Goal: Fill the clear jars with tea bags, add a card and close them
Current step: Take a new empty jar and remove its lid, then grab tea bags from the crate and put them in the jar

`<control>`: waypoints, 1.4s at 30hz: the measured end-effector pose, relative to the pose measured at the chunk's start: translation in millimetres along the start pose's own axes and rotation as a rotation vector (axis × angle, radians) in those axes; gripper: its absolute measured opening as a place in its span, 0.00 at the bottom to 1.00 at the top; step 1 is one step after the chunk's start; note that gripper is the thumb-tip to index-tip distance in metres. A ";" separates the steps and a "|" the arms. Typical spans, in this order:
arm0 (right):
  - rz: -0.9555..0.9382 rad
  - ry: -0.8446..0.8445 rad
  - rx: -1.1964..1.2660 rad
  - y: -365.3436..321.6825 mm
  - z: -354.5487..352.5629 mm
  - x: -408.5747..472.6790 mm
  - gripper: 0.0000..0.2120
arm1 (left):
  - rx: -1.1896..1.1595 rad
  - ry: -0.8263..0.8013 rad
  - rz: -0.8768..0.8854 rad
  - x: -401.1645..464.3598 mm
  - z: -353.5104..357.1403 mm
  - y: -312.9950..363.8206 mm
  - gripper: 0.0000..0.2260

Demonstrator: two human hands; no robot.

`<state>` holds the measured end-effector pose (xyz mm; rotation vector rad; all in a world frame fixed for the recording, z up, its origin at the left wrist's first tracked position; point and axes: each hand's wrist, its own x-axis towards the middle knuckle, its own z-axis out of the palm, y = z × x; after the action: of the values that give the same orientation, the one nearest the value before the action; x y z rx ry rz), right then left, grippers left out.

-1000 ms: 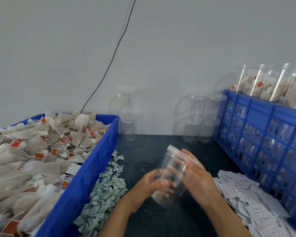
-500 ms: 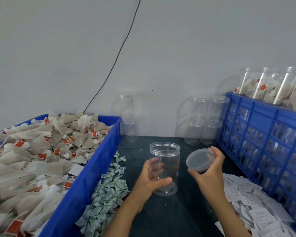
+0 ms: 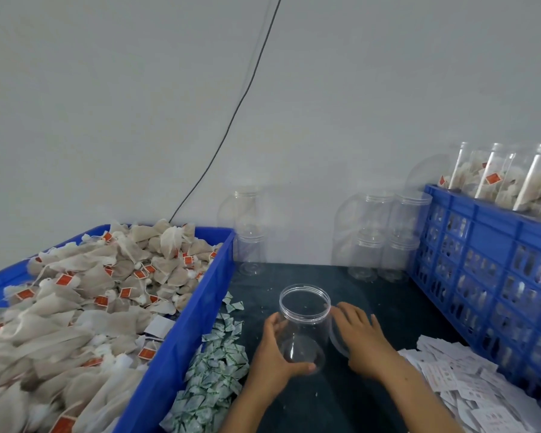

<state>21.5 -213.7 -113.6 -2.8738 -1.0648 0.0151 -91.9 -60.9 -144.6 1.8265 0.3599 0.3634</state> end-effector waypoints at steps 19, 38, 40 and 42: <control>-0.159 0.176 0.797 -123.2 -175.5 61.4 0.16 | 0.479 0.365 -0.043 78.2 -129.9 148.2 0.08; -0.144 0.228 0.763 -273.7 -39.6 177.7 0.10 | 0.865 0.508 -0.170 128.5 -277.1 -15.2 0.09; -0.135 0.266 0.776 -272.5 -39.6 179.2 0.10 | 0.965 0.498 -0.129 134.0 -275.2 -16.9 0.09; -0.090 0.327 0.900 -269.2 -41.5 179.5 0.12 | 1.034 0.487 -0.105 137.1 -273.2 -19.4 0.11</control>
<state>-15.8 103.8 -48.8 -1.9391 -0.8244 0.0142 -84.8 238.4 -80.2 2.6890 1.1336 0.6175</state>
